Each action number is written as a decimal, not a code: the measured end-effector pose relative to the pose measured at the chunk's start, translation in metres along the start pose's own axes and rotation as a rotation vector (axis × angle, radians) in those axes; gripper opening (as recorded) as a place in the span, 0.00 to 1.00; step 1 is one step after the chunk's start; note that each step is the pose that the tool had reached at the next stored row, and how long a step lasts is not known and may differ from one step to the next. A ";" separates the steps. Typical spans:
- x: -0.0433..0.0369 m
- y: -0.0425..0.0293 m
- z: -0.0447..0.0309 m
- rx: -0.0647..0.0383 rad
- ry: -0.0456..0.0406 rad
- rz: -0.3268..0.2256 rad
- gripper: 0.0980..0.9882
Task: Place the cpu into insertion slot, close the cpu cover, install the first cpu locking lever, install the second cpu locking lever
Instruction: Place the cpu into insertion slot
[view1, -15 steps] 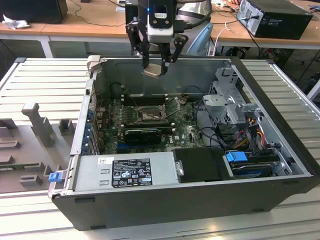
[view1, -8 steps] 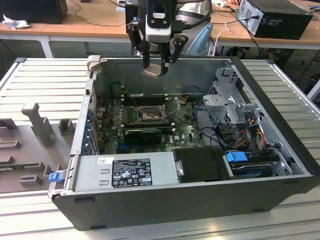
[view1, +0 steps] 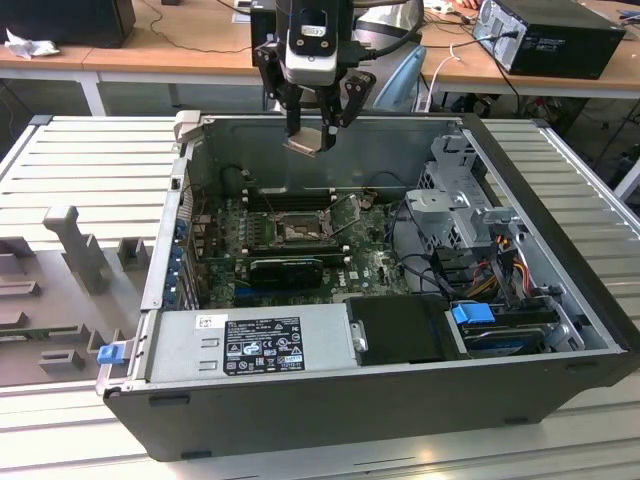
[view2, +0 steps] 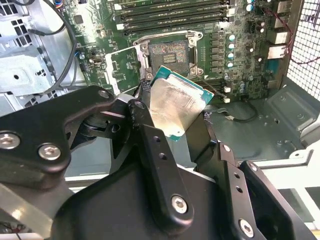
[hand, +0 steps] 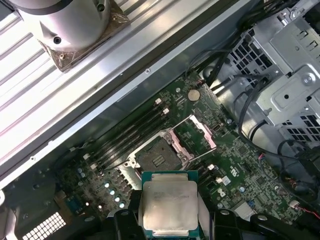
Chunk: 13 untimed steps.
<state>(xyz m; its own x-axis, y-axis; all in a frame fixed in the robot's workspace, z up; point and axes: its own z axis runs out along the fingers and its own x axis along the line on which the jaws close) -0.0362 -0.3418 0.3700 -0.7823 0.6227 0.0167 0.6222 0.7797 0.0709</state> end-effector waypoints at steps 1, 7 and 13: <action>0.0000 0.0000 0.0000 0.000 -0.0006 0.009 0.48; 0.0000 0.0000 0.0001 -0.001 -0.0043 0.060 0.48; 0.0000 0.0000 0.0001 -0.002 -0.0074 0.104 0.48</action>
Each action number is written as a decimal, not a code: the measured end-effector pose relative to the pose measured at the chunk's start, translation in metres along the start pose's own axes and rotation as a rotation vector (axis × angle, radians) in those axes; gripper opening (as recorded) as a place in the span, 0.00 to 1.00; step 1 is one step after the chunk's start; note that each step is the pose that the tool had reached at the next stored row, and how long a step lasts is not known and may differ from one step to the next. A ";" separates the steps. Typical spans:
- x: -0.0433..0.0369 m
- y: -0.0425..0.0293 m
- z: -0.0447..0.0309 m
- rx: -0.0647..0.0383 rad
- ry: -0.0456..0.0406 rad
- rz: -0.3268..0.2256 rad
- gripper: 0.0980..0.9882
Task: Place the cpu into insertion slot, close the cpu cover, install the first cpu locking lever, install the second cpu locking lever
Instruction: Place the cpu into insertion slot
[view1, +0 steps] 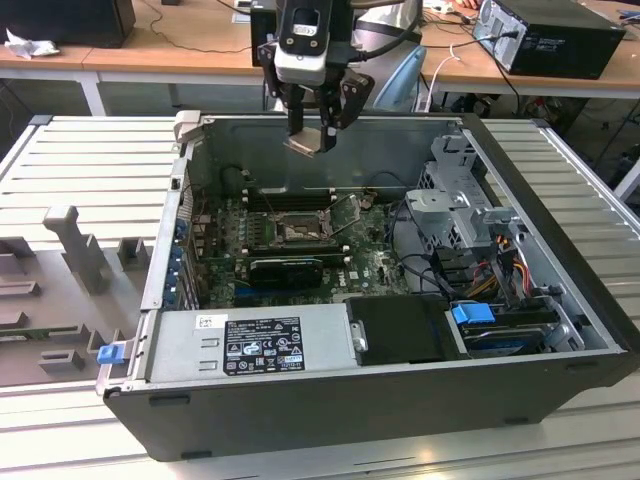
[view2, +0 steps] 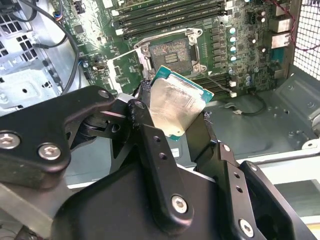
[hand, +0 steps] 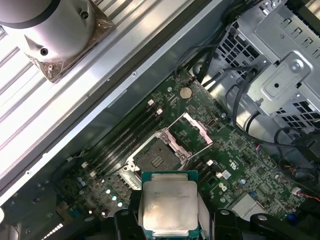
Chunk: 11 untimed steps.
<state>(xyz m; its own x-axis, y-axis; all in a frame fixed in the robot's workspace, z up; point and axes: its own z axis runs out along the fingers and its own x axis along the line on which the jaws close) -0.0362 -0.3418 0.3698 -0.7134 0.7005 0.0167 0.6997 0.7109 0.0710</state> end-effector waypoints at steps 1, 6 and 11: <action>0.0000 0.0000 0.0000 0.000 -0.0005 0.007 0.48; 0.0000 0.0000 0.0000 -0.001 -0.0030 0.042 0.48; 0.0000 0.0000 0.0000 -0.001 -0.0058 0.081 0.48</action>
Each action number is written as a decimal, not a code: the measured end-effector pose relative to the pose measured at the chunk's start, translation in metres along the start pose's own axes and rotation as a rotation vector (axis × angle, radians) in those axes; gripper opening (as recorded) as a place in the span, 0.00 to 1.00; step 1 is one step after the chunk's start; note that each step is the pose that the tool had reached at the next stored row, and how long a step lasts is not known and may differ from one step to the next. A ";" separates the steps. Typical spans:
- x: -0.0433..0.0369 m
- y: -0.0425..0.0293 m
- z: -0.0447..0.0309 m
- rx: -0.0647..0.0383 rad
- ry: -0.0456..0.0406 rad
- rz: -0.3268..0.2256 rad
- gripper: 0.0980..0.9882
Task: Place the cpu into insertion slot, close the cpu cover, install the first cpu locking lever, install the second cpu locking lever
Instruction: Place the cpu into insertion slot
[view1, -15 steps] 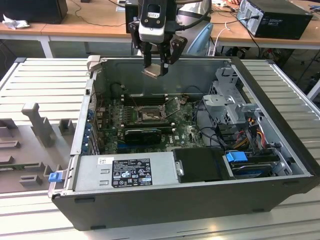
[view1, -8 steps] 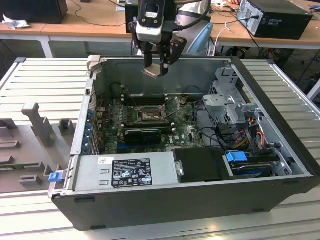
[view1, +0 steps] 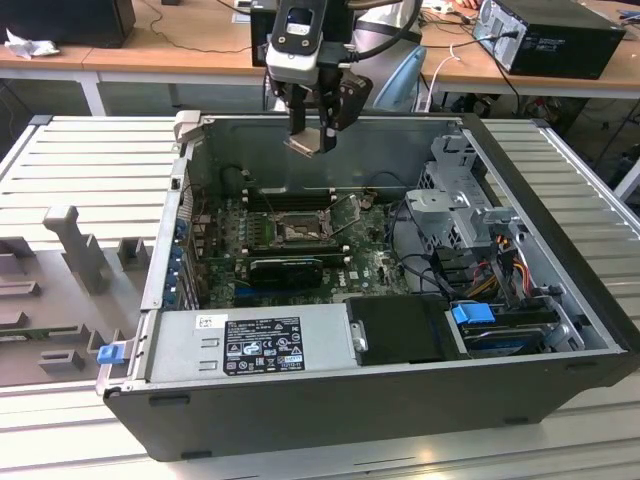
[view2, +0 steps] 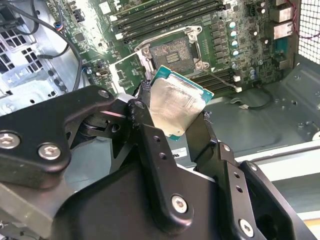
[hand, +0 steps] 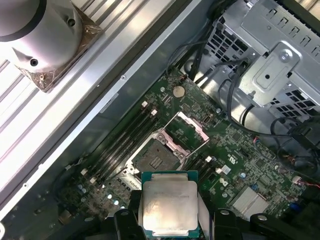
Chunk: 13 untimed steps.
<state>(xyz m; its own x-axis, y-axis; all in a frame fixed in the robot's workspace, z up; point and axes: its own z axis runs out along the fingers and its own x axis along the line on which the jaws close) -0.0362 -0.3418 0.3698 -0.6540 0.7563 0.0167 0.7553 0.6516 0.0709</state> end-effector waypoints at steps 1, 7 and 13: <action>0.0000 0.0000 0.0000 0.000 -0.0006 0.008 0.48; 0.0000 0.0000 0.0002 -0.001 -0.0051 0.067 0.48; 0.0000 -0.0001 0.0007 -0.002 -0.0108 0.147 0.48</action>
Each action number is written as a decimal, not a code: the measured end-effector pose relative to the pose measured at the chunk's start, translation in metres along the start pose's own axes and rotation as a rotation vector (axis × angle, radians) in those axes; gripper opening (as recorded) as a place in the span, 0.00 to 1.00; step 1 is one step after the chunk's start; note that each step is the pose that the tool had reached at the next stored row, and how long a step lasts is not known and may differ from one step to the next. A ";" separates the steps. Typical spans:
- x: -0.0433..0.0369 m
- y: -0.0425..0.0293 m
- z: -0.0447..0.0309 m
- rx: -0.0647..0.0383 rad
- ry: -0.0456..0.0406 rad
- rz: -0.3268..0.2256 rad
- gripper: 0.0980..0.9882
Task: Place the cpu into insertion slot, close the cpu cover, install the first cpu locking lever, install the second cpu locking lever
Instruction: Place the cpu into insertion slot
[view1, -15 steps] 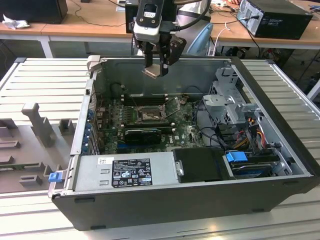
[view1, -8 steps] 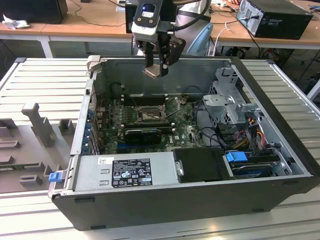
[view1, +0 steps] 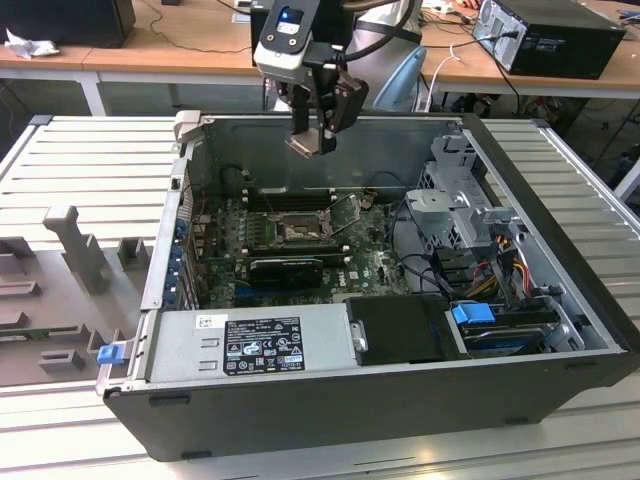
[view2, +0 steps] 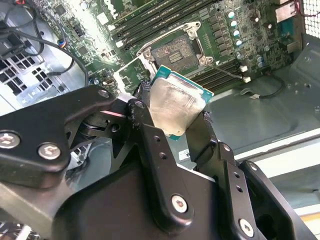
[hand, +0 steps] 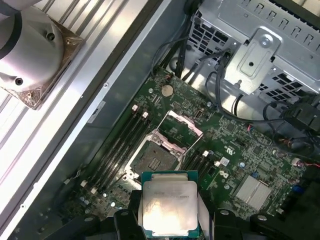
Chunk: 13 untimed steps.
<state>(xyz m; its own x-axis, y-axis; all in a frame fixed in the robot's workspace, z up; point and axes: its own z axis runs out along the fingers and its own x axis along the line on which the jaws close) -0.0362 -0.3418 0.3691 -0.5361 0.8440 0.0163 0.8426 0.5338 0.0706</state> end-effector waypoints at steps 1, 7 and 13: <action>0.0000 0.0000 0.0001 0.000 -0.0010 0.014 0.48; 0.0000 -0.0001 0.0008 -0.002 -0.0074 0.102 0.48; 0.0000 -0.0001 0.0013 -0.003 -0.0140 0.194 0.48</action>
<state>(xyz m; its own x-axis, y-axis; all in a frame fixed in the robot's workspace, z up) -0.0362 -0.3418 0.3679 -0.3633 0.9316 0.0160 0.9298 0.3613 0.0705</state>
